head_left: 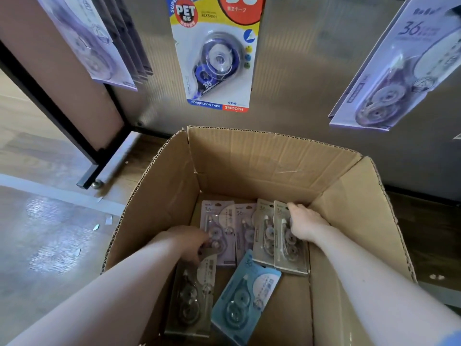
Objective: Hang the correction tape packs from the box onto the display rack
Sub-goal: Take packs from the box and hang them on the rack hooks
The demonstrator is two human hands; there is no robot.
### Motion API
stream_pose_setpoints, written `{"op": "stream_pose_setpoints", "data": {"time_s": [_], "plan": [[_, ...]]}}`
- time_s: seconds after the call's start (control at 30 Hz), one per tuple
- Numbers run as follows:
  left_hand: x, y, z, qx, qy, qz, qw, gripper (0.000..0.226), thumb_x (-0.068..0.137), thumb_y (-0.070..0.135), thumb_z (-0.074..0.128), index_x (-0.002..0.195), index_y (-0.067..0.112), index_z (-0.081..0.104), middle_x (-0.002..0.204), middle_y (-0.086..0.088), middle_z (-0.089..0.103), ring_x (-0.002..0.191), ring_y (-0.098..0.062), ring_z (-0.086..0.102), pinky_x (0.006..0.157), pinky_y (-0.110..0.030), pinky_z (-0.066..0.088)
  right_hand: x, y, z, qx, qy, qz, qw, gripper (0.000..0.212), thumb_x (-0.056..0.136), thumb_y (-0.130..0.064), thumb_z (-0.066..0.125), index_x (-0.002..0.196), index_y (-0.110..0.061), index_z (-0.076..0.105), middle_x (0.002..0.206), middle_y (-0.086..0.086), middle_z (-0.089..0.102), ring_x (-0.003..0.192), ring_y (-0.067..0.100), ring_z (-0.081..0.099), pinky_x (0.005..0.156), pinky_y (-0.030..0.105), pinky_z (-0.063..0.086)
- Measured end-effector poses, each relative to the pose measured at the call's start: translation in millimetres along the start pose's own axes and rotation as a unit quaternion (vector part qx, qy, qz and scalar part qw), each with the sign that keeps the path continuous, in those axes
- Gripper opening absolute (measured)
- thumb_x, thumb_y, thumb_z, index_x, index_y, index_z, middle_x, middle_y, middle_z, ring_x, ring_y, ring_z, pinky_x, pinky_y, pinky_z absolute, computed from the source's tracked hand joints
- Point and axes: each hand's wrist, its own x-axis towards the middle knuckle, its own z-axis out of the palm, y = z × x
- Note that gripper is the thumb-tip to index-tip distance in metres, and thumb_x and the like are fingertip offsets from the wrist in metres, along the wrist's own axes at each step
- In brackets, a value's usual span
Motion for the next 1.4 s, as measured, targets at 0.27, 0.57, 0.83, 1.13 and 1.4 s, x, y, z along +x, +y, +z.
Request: {"op": "stream_pose_setpoints", "data": {"time_s": [0.27,0.57,0.83,1.13,1.4], "plan": [[3,-3,1,-0.015,0.005,0.008,1.0,0.026,0.087,0.03,0.061,0.111,0.02,0.058,0.113,-0.002,0.058,0.098,-0.019,0.056,0.08,-0.03,0.048,10,0,4,0.012,-0.019,-0.001,1.0,0.055,0.085,-0.013,0.052,0.137,-0.012,0.032,0.138,0.013,0.036,0.127,0.033,0.039,0.103,0.04,0.036],[2,-6,-2,-0.025,0.018,0.014,0.999,0.012,0.089,0.026,0.059,0.097,0.017,0.061,0.106,-0.005,0.06,0.094,-0.019,0.057,0.074,-0.027,0.045,6,2,2,-0.015,-0.027,-0.012,0.999,0.047,0.081,-0.004,0.05,0.127,-0.011,0.039,0.128,0.011,0.038,0.121,0.032,0.043,0.093,0.037,0.039],[-10,-5,-11,-0.028,0.045,0.029,0.998,0.017,0.089,0.026,0.059,0.1,0.013,0.063,0.1,-0.006,0.06,0.09,-0.02,0.056,0.073,-0.029,0.042,-6,3,-17,-0.086,-0.003,-0.085,0.993,0.03,0.089,-0.017,0.054,0.118,-0.022,0.052,0.122,0.003,0.055,0.113,0.025,0.05,0.078,0.029,0.035],[-45,3,-37,-0.046,0.146,0.054,0.987,0.011,0.089,0.024,0.059,0.097,0.017,0.063,0.096,0.0,0.057,0.082,-0.013,0.052,0.066,-0.021,0.042,-43,2,-50,-0.05,-0.005,-0.129,0.99,0.005,0.086,-0.028,0.063,0.088,-0.023,0.063,0.093,0.0,0.066,0.084,0.018,0.062,0.073,0.03,0.048],[-91,13,-65,-0.046,0.29,0.021,0.956,0.012,0.087,0.028,0.058,0.097,0.026,0.065,0.095,0.003,0.059,0.089,-0.018,0.054,0.07,-0.024,0.039,-81,1,-74,-0.04,0.043,-0.16,0.985,0.009,0.085,-0.028,0.063,0.077,-0.026,0.06,0.085,-0.007,0.061,0.085,0.016,0.058,0.076,0.035,0.05]]}}
